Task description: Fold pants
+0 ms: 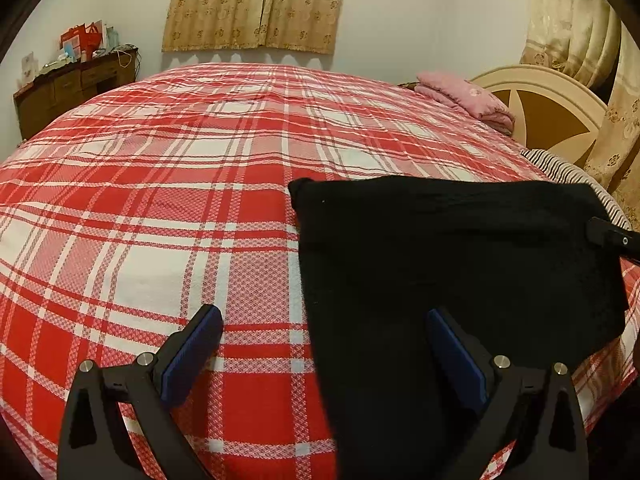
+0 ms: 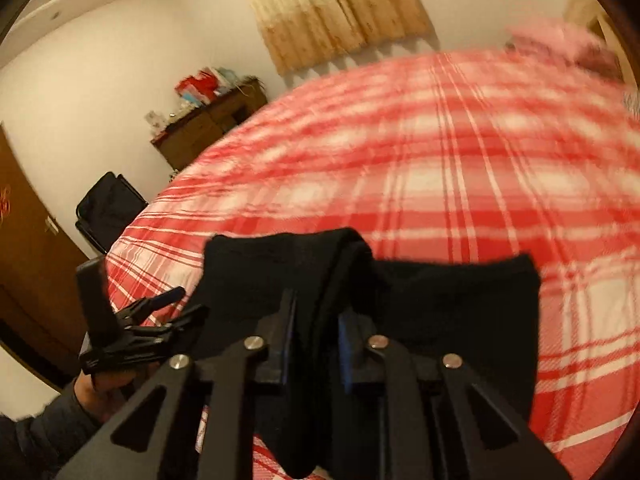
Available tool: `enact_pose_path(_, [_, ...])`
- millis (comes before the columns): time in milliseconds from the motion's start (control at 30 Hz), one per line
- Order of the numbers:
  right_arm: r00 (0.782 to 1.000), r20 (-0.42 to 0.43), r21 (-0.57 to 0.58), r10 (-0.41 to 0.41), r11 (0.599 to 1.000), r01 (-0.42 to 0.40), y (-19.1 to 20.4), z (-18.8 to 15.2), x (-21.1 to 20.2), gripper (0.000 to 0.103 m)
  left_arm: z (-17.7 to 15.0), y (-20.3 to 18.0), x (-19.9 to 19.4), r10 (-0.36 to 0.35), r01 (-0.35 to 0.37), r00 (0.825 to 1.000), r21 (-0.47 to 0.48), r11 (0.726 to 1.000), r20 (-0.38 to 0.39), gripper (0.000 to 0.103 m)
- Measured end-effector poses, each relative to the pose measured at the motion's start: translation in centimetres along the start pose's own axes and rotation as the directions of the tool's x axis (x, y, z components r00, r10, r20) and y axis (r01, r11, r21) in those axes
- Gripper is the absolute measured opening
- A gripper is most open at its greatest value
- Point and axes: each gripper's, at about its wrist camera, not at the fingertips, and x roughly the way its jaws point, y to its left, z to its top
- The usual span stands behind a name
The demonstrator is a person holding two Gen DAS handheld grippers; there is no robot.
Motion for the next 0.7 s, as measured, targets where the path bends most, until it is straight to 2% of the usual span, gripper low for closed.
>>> enact_pose_path(133, [0.999,-0.009,-0.038,-0.033,0.999,0.032,1.4,0.5,-0.2,0.019,0.5,0.3,-1.0,-0.023,0.023,1.000,-0.037,0.999,0.006,0.102])
enact_pose_path(300, [0.997,0.007,-0.005,0.076,0.997,-0.076,1.0,1.2,-1.8,0.022,1.1,-0.6,-1.5,-0.027,0.027,0.999,-0.006,1.000,0.025,0.102])
enact_pose_path(367, [0.999,-0.003,-0.017,0.033,0.999,-0.033,0.8,1.0,-1.2,0.026,1.0,-0.7,-1.2,-0.026,0.026,1.000,-0.005,1.000,0.016,0.102])
enact_pose_path(433, [0.997,-0.053,-0.006,-0.053,0.999,0.052,0.0,0.5,0.1,0.039,0.7,-0.7,-0.9,-0.024,0.024,1.000,-0.003,1.000,0.003,0.102])
enact_pose_path(467, [0.995,-0.074,0.007,-0.061,0.998,0.061,-0.5,0.2,0.6,0.048,0.6,-0.5,-0.8,-0.021,0.021,1.000,-0.003,1.000,-0.002,0.102])
enact_pose_path(600, [0.994,-0.070,0.041,-0.082,0.996,0.085,-2.4,0.2,1.4,0.048,0.4,0.0,-0.2,-0.023,0.023,1.000,-0.028,0.999,-0.018,0.102])
enact_pose_path(700, [0.995,-0.090,0.081,-0.052,0.995,0.060,-3.7,0.9,2.2,0.048,0.3,0.0,-0.2,-0.022,0.021,1.000,-0.026,0.999,-0.013,0.102])
